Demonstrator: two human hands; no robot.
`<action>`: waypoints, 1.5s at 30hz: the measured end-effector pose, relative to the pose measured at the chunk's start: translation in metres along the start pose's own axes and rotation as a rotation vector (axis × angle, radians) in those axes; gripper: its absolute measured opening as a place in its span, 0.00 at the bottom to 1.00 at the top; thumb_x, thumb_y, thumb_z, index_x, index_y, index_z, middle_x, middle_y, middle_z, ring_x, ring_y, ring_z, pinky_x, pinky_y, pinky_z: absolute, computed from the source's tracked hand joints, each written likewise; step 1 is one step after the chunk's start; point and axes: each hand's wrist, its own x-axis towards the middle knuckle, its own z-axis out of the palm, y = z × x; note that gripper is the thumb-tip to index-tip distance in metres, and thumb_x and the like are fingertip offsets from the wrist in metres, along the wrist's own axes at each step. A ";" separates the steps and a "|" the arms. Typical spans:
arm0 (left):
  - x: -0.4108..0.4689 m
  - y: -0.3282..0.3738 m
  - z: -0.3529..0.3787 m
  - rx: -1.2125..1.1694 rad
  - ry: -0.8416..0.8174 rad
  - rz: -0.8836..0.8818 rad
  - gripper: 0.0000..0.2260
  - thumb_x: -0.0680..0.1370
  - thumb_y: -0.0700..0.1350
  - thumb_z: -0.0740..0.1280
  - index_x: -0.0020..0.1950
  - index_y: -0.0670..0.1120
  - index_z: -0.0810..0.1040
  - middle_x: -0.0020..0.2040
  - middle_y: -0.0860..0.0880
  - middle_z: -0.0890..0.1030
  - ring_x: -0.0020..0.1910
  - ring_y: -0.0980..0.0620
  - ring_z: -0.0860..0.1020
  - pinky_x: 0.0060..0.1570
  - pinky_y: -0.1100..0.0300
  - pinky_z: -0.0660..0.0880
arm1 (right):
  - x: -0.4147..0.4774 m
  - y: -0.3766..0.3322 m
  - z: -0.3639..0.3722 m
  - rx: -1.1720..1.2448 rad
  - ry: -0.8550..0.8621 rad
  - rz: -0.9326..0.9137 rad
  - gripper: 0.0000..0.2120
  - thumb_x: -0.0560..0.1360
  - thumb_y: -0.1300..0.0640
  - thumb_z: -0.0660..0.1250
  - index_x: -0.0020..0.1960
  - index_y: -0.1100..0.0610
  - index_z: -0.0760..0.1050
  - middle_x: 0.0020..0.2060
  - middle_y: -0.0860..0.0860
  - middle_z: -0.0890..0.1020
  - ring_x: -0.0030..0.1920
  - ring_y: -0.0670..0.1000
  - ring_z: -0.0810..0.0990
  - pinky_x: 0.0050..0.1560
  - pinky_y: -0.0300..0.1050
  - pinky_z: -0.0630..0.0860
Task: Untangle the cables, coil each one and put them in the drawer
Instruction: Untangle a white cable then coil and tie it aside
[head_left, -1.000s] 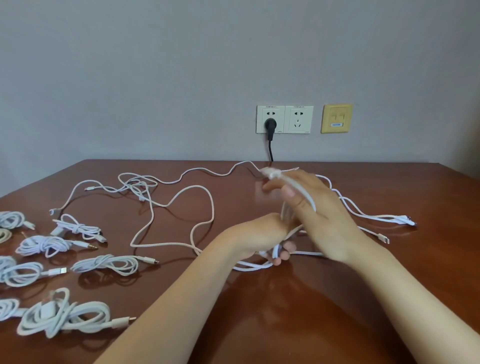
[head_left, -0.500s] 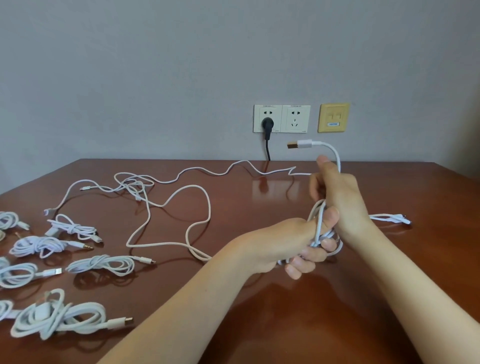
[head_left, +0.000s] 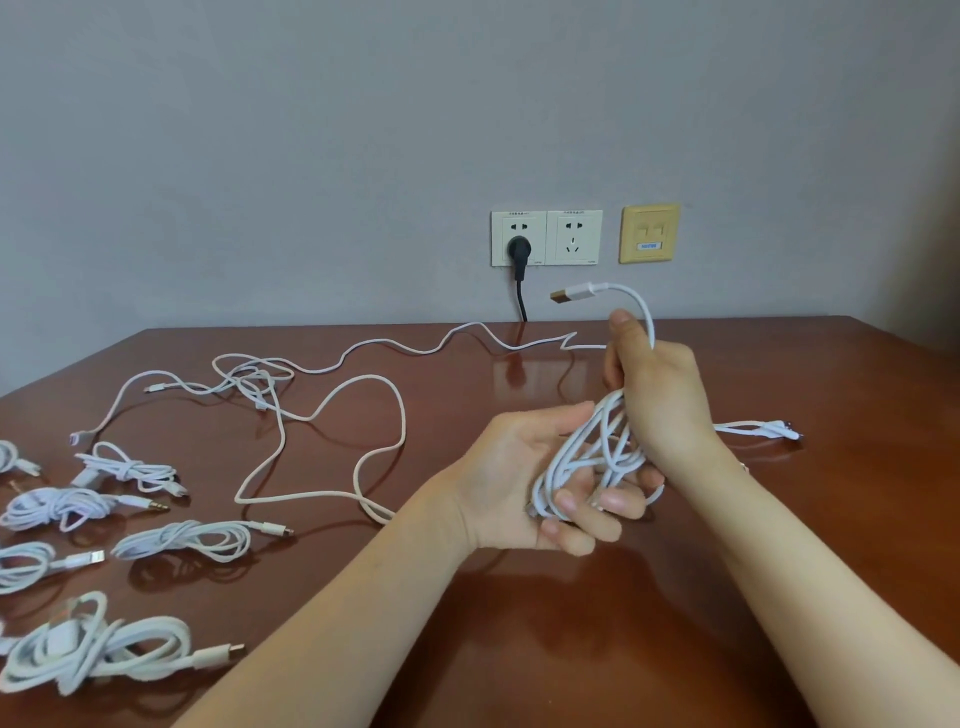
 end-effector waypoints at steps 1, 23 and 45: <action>-0.001 -0.001 -0.001 -0.002 0.019 0.015 0.20 0.73 0.55 0.66 0.52 0.39 0.75 0.37 0.49 0.74 0.29 0.59 0.71 0.27 0.68 0.63 | 0.000 0.000 0.000 0.001 0.009 -0.001 0.27 0.80 0.52 0.56 0.23 0.57 0.60 0.14 0.45 0.62 0.19 0.44 0.62 0.23 0.34 0.60; 0.009 -0.001 0.041 1.349 0.704 -0.039 0.13 0.82 0.49 0.56 0.66 0.50 0.68 0.48 0.51 0.77 0.42 0.52 0.74 0.42 0.72 0.67 | 0.002 0.017 -0.002 -0.274 0.225 0.145 0.23 0.79 0.54 0.52 0.27 0.61 0.65 0.33 0.59 0.74 0.39 0.60 0.71 0.40 0.46 0.63; -0.010 0.026 0.007 0.718 1.081 0.584 0.15 0.83 0.42 0.53 0.39 0.46 0.73 0.22 0.56 0.67 0.21 0.58 0.61 0.21 0.69 0.58 | -0.004 0.011 0.009 0.451 -0.178 0.120 0.14 0.79 0.56 0.60 0.36 0.57 0.76 0.22 0.46 0.74 0.20 0.43 0.65 0.19 0.33 0.60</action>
